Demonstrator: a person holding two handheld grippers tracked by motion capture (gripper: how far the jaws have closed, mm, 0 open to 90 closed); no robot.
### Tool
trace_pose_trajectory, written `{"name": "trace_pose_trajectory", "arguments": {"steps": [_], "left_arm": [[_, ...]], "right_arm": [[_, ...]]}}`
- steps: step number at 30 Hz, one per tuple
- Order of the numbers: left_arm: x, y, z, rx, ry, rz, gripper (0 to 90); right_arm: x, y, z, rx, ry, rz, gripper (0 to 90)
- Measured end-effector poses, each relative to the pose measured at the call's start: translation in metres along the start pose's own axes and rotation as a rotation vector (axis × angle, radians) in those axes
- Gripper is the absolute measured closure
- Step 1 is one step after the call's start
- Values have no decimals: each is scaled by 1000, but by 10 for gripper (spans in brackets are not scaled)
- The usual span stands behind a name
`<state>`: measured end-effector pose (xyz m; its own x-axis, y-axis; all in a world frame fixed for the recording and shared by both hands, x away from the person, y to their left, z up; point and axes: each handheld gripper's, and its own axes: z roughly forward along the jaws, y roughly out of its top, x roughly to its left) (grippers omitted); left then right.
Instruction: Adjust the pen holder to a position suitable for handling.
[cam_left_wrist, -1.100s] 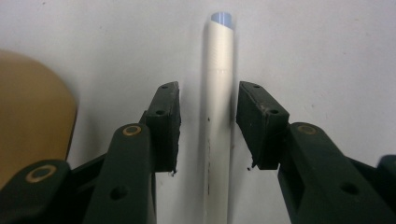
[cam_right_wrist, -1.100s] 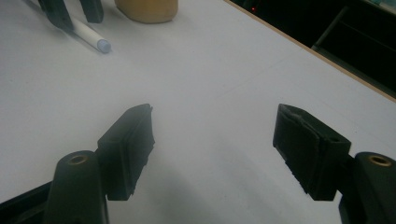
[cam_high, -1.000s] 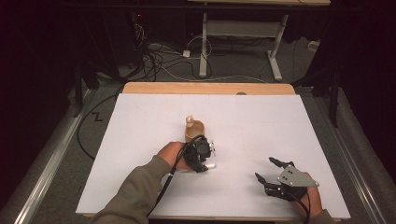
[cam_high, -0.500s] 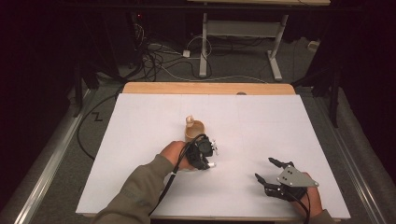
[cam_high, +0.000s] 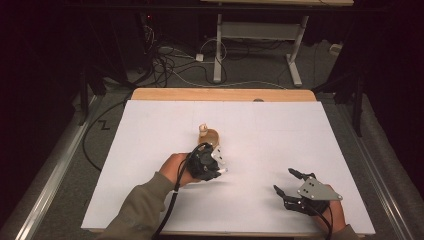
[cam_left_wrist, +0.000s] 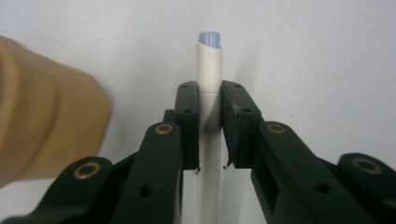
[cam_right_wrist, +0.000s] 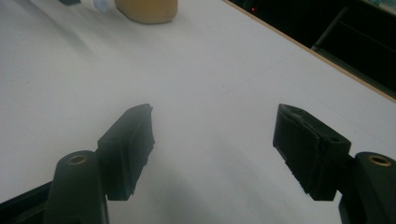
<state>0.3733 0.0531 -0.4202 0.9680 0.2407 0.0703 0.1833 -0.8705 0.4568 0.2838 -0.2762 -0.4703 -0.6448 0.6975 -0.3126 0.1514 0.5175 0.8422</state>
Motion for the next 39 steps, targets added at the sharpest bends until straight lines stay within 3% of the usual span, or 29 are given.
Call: {"name": "trace_pose_trajectory", "arguments": {"steps": [10,16,22,31,39], "left_arm": [[-9,-22,-35,-239,124,-28,752],[-10,-30,-45,-355,192,-50,752],[-12,-33,-50,-442,235,-56,752],[-13,-37,-51,-530,252,-80,753],[-11,-43,-51,-592,235,-113,753]], "right_arm": [[0,0,0,-3,0,-3,288],[0,0,0,-3,-1,-3,288],[0,0,0,-3,-3,1,288],[-2,1,-1,-10,-11,6,288],[-3,0,0,-11,-14,9,288]]}}
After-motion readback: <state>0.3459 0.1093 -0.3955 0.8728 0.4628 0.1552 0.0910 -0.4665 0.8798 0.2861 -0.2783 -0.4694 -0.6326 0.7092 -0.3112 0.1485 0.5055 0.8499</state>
